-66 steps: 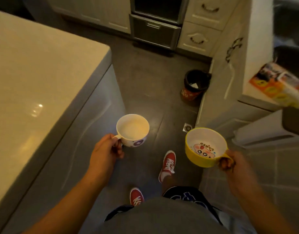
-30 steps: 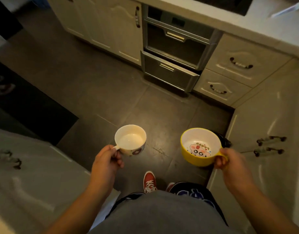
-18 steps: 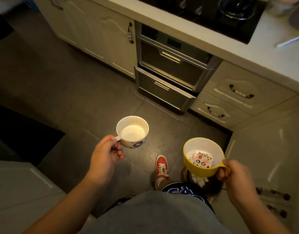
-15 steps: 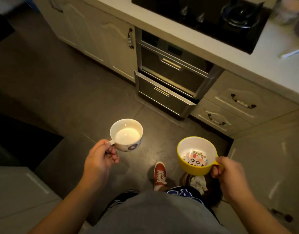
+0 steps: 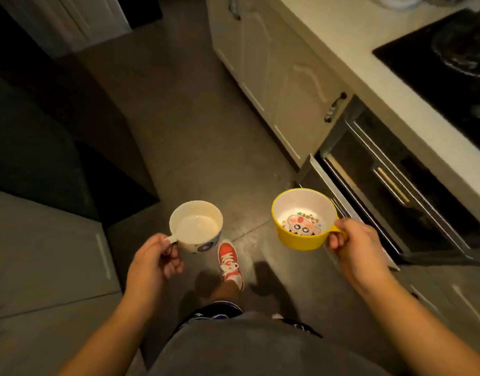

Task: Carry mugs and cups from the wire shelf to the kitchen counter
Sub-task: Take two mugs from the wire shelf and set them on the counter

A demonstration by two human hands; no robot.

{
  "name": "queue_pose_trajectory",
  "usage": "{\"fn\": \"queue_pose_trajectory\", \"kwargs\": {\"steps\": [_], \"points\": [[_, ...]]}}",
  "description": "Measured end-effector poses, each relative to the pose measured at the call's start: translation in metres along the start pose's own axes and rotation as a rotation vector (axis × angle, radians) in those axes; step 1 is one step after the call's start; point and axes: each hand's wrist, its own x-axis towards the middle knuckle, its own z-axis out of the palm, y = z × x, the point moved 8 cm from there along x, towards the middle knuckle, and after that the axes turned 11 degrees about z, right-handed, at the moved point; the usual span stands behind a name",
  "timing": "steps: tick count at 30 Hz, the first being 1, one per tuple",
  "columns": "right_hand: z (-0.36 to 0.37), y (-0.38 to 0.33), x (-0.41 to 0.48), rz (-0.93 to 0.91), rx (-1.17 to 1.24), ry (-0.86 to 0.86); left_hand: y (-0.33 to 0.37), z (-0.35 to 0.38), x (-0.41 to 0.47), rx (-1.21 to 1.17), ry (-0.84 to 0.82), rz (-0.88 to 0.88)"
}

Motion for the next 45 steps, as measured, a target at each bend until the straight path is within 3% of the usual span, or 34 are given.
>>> {"fn": "queue_pose_trajectory", "kwargs": {"steps": [5, 9, 17, 25, 37, 45], "points": [[0.069, -0.049, 0.07, -0.014, -0.022, 0.028, 0.026, -0.028, 0.089, -0.055, 0.09, -0.03], [0.093, -0.085, 0.099, -0.007, -0.029, 0.064, 0.057, -0.027, 0.154, -0.079, 0.041, 0.005], [0.091, -0.13, 0.162, 0.058, -0.105, 0.154, 0.106, 0.029, 0.271, -0.044, 0.006, -0.052], [0.128, -0.184, 0.296, 0.076, -0.129, 0.15, 0.149, 0.071, 0.399, 0.009, 0.094, -0.046], [0.337, -0.319, 0.478, -0.056, -0.238, -0.133, 0.203, 0.022, 0.527, 0.029, 0.241, -0.028], [0.454, -0.368, 0.579, -0.047, -0.27, -0.137, 0.243, -0.014, 0.669, 0.072, 0.267, -0.015]]}}
